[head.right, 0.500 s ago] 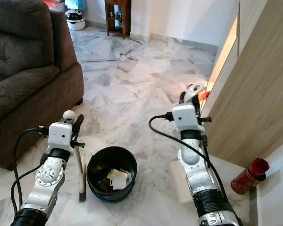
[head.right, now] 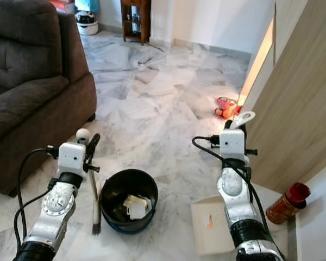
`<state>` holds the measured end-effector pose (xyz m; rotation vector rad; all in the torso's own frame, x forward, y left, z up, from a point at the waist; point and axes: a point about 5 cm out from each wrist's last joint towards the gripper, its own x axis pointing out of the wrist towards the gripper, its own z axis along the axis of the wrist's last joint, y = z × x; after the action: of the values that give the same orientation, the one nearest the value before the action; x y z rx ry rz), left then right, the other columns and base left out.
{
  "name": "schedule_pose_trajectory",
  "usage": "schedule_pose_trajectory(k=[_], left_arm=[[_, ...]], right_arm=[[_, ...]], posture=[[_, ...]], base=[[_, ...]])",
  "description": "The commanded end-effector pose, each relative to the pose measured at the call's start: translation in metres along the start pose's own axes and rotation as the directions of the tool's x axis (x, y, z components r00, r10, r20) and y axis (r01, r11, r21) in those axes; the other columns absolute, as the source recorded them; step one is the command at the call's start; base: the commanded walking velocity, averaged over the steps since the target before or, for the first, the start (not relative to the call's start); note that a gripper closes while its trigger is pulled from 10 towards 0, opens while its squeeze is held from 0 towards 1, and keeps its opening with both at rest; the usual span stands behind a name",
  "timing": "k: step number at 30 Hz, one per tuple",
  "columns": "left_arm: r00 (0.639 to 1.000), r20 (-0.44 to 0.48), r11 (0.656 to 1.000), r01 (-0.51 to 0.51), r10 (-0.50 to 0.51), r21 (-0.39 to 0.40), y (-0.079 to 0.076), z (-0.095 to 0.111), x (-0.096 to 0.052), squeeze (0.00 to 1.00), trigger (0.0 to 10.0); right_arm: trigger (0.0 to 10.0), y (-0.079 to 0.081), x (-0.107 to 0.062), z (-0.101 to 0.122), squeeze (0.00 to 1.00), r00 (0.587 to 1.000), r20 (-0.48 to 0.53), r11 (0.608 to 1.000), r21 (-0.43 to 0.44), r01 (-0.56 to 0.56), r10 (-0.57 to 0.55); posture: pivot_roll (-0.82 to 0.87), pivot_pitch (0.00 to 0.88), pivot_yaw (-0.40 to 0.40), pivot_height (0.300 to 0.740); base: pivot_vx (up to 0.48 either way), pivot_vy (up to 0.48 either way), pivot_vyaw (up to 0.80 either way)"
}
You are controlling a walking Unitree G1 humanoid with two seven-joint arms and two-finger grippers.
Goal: Sweep floor
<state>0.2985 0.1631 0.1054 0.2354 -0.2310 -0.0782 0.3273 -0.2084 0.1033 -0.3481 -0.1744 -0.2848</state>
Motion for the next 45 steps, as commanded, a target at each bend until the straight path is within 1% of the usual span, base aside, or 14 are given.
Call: schedule_pose_trajectory(k=[1, 5, 8, 10, 11, 14, 16, 17, 24, 27, 28, 33, 41, 45], left_arm=[[1.0, 0.026, 1.0, 0.016, -0.015, -0.007, -0.002, 0.003, 0.001, 0.0, 10.0], [0.999, 0.021, 0.999, 0.048, -0.048, -0.025, -0.008, 0.003, 0.001, 0.0, 10.0], [0.999, 0.016, 0.998, 0.05, -0.049, -0.032, -0.01, 0.002, 0.0, 0.0, 10.0], [0.999, 0.013, 0.998, 0.049, -0.048, -0.033, -0.01, 0.001, -0.001, 0.0, 10.0], [0.999, 0.007, 0.999, 0.035, -0.035, -0.037, -0.008, 0.0, -0.002, 0.0, 10.0], [1.0, 0.001, 0.999, -0.001, 0.001, -0.046, -0.004, -0.002, -0.003, 0.0, 10.0], [0.999, -0.011, 0.998, -0.046, 0.045, -0.053, 0.004, -0.004, -0.004, 0.0, 10.0], [0.996, -0.024, 0.995, -0.084, 0.082, -0.06, 0.01, -0.007, -0.005, 0.0, 10.0], [0.986, -0.065, 0.986, -0.157, 0.154, -0.056, 0.03, -0.015, -0.015, 0.0, 10.0], [0.979, -0.091, 0.98, -0.189, 0.183, -0.064, 0.036, -0.021, -0.021, 0.0, 10.0], [0.973, -0.114, 0.976, -0.209, 0.201, -0.066, 0.041, -0.026, -0.025, 0.0, 10.0], [0.971, -0.14, 0.978, -0.201, 0.192, -0.05, 0.045, -0.032, -0.029, 0.0, 10.0], [0.979, -0.131, 0.986, -0.161, 0.155, -0.036, 0.036, -0.032, -0.027, 0.0, 10.0], [0.979, -0.132, 0.986, -0.162, 0.155, -0.04, 0.037, -0.033, -0.025, 0.0, 10.0]], right_arm=[[10.0, -0.005, 0.009, 0.006, 0.0, 1.0, 0.025, 0.999, 0.048, 0.002, -0.003], [10.0, -0.003, 0.007, -0.002, 0.0, 1.0, -0.025, 0.994, 0.108, -0.016, 0.019], [10.0, -0.001, 0.007, -0.006, 0.0, 0.998, -0.048, 0.988, 0.148, -0.036, 0.043], [10.0, 0.001, 0.006, -0.009, 0.0, 0.996, -0.066, 0.984, 0.169, -0.052, 0.064], [10.0, 0.005, 0.004, -0.011, 0.0, 0.992, -0.085, 0.977, 0.197, -0.076, 0.094], [10.0, 0.011, 0.002, -0.014, 0.0, 0.986, -0.1, 0.967, 0.231, -0.104, 0.13], [10.0, 0.014, 0.0, -0.016, 0.0, 0.984, -0.106, 0.965, 0.236, -0.116, 0.144], [10.0, 0.016, -0.001, -0.017, 0.0, 0.982, -0.11, 0.961, 0.246, -0.122, 0.153], [10.0, 0.021, -0.003, -0.019, 0.0, 0.979, -0.118, 0.951, 0.281, -0.129, 0.167], [10.0, 0.023, -0.004, -0.019, 0.0, 0.978, -0.116, 0.947, 0.291, -0.135, 0.175], [10.0, 0.025, -0.005, -0.019, 0.0, 0.976, -0.119, 0.944, 0.297, -0.14, 0.183], [10.0, 0.028, -0.006, -0.02, 0.0, 0.972, -0.124, 0.939, 0.307, -0.152, 0.198], [10.0, 0.023, -0.007, -0.023, 0.0, 0.971, -0.124, 0.942, 0.297, -0.159, 0.203], [10.0, 0.023, -0.007, -0.023, 0.0, 0.972, -0.122, 0.943, 0.295, -0.157, 0.2]], posture=[[0.04, 0.0, -0.057, 0.74], [0.04, 0.0, -0.059, 0.74], [0.04, 0.0, -0.061, 0.74], [0.04, 0.0, -0.061, 0.74], [0.04, 0.0, -0.061, 0.74], [0.05, 0.0, -0.065, 0.74], [0.05, 0.0, -0.068, 0.74], [0.05, 0.0, -0.068, 0.74], [0.09, 0.0, -0.073, 0.74], [0.09, 0.0, -0.073, 0.74], [0.1, 0.0, -0.07, 0.74], [0.1, 0.0, -0.07, 0.74], [0.08, 0.0, -0.075, 0.74], [0.07, 0.0, -0.067, 0.74]], base=[[0.0, 0.0, 0.0], [0.0, 0.0, 0.0], [0.0, 0.0, 0.0], [0.0, 0.0, 0.0], [0.0, 0.0, 0.0], [0.0, 0.0, 0.0], [0.0, 0.0, 0.0], [0.0, 0.0, 0.0], [0.0, 0.0, 0.0], [0.0, 0.0, 0.0], [0.0, 0.0, 0.0], [0.0, 0.0, 0.0], [0.0, 0.0, 0.0], [0.0, 0.0, 0.0]])
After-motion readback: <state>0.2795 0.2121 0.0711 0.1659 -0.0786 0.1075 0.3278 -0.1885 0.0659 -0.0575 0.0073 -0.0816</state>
